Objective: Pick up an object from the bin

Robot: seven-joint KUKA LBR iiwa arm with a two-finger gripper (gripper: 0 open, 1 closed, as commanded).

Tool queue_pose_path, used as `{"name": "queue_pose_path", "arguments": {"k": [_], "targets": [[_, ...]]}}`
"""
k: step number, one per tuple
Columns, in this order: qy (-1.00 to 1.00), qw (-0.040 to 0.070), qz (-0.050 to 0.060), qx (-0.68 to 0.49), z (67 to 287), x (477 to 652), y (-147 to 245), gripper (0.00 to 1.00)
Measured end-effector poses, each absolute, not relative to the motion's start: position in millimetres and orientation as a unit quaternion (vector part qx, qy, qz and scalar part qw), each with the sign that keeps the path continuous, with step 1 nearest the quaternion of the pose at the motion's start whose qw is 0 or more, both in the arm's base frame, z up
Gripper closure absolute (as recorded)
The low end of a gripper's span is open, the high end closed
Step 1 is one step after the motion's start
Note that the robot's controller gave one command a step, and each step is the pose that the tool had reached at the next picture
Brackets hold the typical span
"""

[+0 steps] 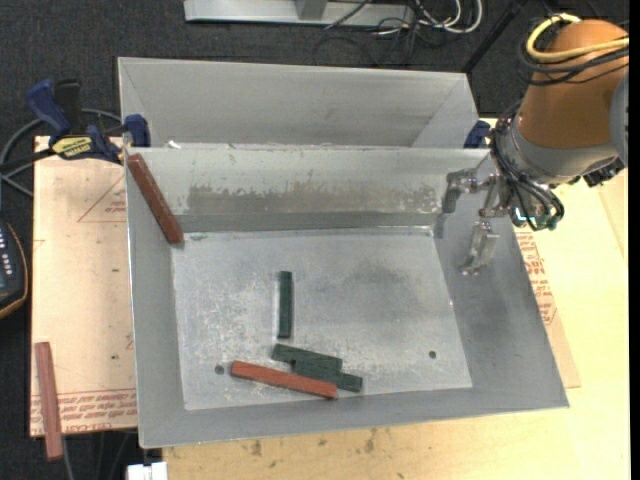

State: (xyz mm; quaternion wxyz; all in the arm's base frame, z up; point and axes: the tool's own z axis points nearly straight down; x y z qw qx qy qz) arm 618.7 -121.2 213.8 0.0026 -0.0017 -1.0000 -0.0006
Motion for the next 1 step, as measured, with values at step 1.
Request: {"name": "queue_pose_path", "arguments": {"k": [1], "targets": [[-0.999, -0.004, -0.002, 0.052, 272.6, 618.6, 13.6, 0.00]]}}
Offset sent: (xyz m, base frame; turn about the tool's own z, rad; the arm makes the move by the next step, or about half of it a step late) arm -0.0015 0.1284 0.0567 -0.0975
